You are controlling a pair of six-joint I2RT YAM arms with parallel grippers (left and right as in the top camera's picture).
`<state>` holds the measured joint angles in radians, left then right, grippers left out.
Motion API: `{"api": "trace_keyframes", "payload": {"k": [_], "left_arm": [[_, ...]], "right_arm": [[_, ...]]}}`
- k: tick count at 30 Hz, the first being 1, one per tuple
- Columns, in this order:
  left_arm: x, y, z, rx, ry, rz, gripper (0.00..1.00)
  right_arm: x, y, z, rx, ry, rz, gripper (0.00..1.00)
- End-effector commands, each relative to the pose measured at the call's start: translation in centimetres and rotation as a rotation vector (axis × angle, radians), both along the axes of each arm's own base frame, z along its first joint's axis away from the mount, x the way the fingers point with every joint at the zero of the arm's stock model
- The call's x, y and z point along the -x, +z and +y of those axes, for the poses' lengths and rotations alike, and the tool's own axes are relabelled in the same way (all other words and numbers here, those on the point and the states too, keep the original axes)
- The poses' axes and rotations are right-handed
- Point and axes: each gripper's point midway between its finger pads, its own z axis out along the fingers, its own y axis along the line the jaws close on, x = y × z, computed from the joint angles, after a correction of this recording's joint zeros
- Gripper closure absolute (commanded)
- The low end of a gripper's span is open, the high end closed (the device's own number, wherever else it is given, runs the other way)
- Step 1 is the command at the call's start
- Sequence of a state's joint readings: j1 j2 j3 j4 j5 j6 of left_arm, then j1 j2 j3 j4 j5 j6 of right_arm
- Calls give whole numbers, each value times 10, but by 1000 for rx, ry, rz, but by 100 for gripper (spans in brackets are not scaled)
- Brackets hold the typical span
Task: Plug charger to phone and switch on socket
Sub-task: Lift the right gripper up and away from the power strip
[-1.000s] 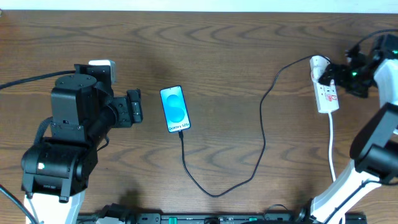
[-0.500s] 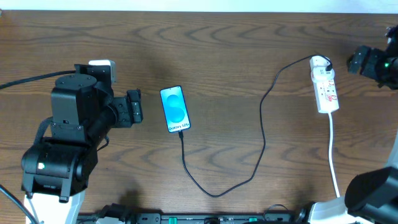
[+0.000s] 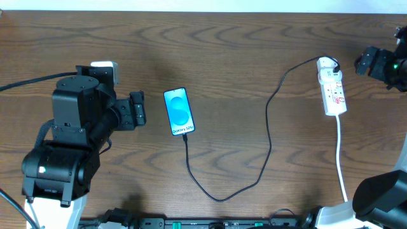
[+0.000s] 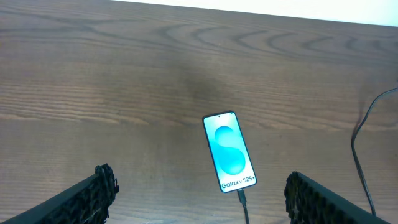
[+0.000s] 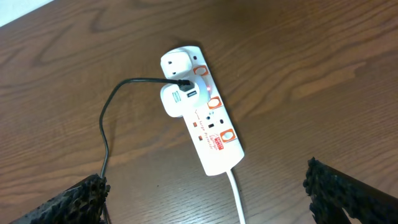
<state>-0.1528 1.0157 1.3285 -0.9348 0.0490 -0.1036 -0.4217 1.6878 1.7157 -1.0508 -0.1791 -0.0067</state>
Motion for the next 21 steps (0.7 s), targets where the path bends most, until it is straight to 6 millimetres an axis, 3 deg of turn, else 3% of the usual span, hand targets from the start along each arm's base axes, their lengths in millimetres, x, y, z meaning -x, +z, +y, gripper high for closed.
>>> {"api": "trace_keyframes", "payload": {"k": [1,21], "left_arm": [[-1,4,1,-12,-1,-10,12],[0,2,1,-13,-1,-3,12]], "right_arm": [[-1,1,2,-7,-9,-3,1],[-1,1,1,-7,-11,-3,1]]}}
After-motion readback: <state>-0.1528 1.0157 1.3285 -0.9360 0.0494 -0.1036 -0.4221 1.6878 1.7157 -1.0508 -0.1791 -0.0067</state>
